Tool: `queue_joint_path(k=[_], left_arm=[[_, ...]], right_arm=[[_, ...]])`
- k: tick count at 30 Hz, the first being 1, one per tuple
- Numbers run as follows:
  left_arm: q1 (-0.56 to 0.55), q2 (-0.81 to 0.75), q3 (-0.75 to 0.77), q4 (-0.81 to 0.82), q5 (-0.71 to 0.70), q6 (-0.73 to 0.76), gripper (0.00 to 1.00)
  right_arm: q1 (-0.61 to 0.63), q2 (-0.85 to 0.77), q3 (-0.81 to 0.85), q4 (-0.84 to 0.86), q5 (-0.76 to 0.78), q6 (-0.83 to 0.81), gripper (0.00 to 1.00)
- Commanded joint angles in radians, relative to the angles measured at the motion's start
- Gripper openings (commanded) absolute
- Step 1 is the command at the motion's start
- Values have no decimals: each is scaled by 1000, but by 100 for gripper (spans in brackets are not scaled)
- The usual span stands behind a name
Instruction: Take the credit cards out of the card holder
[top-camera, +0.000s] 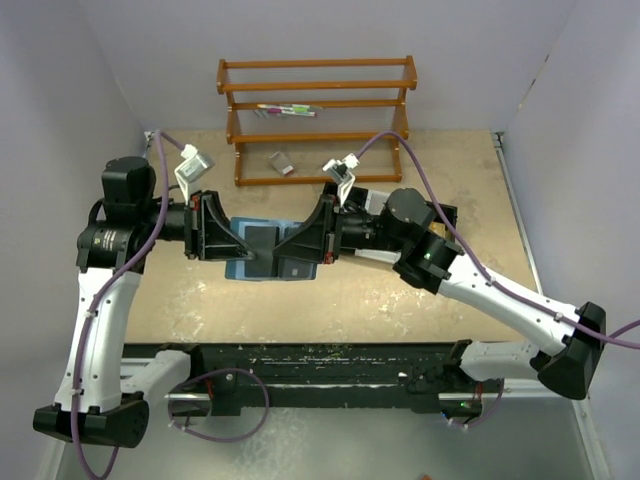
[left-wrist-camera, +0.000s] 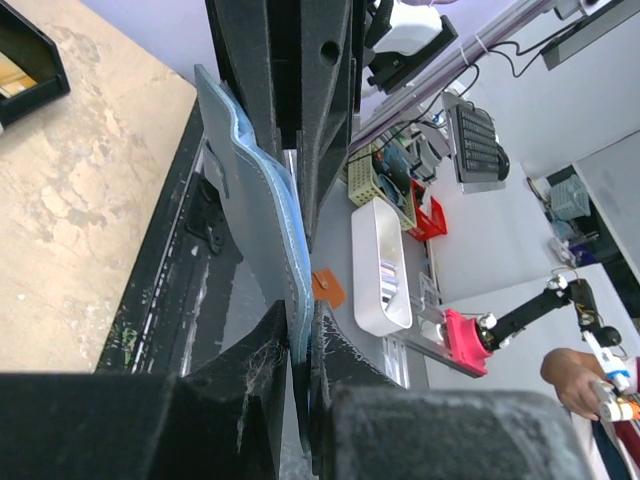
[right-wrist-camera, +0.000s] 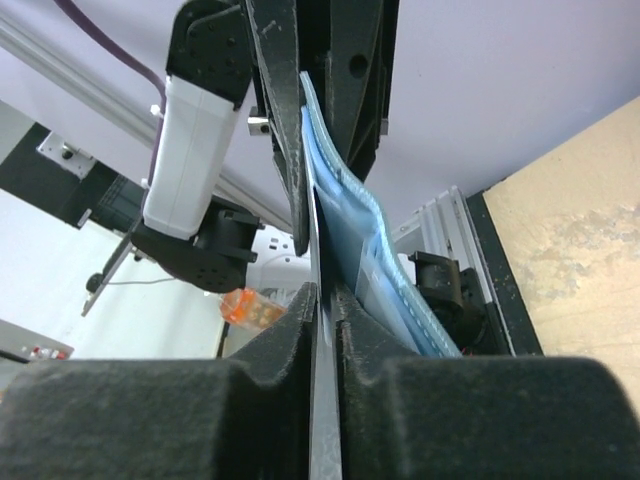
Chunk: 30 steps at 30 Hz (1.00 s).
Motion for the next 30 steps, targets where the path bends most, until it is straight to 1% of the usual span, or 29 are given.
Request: queue_joint_path(k=[1, 4, 6, 9, 12, 15, 23, 26, 30], left_arm=[[2, 27, 100, -182, 214, 196, 8], [3, 75, 142, -374, 237, 373, 8], [11, 85, 150, -416, 248, 412, 8], [16, 81, 152, -419, 235, 422, 8], [16, 79, 156, -419, 234, 413, 10], [19, 77, 164, -419, 233, 413, 13], [24, 81, 176, -417, 225, 418, 21], [25, 79, 181, -417, 222, 417, 21], [27, 76, 181, -414, 208, 416, 16]], right_arm=[[-6, -35, -12, 48, -20, -2, 16], [-6, -27, -11, 85, -17, 8, 19], [-5, -21, -14, 125, -20, 25, 20], [-5, -12, -12, 152, -27, 36, 19], [-6, -12, -17, 157, -41, 37, 8], [-6, -27, -38, 142, -58, 40, 0], [-6, -62, -84, 167, -66, 63, 0], [-7, -74, -87, 152, -51, 60, 0], [-19, -100, -109, 137, -37, 59, 0]])
